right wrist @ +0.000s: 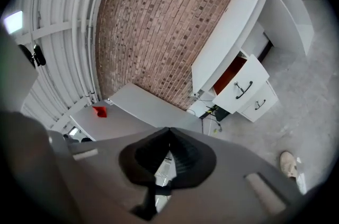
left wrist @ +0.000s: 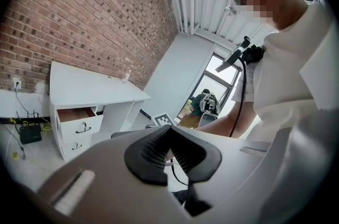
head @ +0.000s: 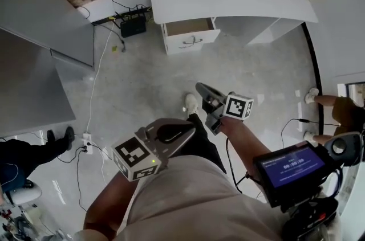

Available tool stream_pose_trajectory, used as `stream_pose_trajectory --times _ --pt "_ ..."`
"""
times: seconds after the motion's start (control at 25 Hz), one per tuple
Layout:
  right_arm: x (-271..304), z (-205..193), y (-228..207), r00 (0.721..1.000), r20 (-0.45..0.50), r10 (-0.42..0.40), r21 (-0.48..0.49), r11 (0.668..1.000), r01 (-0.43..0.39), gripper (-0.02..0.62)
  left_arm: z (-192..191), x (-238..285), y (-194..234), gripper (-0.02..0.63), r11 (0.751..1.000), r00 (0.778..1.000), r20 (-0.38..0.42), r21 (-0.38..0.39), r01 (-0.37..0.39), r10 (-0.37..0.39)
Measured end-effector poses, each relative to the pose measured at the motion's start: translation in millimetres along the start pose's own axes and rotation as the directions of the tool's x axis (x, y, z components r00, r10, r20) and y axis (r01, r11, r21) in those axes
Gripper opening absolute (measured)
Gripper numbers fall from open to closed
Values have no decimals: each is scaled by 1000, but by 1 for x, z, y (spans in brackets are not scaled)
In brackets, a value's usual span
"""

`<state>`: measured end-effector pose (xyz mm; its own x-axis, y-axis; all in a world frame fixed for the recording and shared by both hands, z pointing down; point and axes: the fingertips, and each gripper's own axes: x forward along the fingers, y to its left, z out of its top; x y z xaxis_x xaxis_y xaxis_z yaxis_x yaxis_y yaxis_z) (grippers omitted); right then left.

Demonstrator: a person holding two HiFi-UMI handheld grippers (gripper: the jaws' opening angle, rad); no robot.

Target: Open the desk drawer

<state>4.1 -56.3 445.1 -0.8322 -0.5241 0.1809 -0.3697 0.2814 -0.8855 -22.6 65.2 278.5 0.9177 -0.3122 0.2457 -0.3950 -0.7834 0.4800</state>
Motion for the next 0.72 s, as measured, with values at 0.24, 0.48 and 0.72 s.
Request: stream_pose_trajectory --times 0.24,0.48,0.72 --pt "8 -3 22 999 -26 28 -28 999 -29 3 -2 -7 11 6 1000 1000 13 3 14 -14" --pt "2 -6 46 998 -52 44 -98 994 -49 3 -4 -11 4 6 1000 1000 21 7 13 -13" --pt "-1 -11 70 997 -46 66 -124 990 -71 3 -5 -18 -8 6 1000 1000 24 12 17 -17"
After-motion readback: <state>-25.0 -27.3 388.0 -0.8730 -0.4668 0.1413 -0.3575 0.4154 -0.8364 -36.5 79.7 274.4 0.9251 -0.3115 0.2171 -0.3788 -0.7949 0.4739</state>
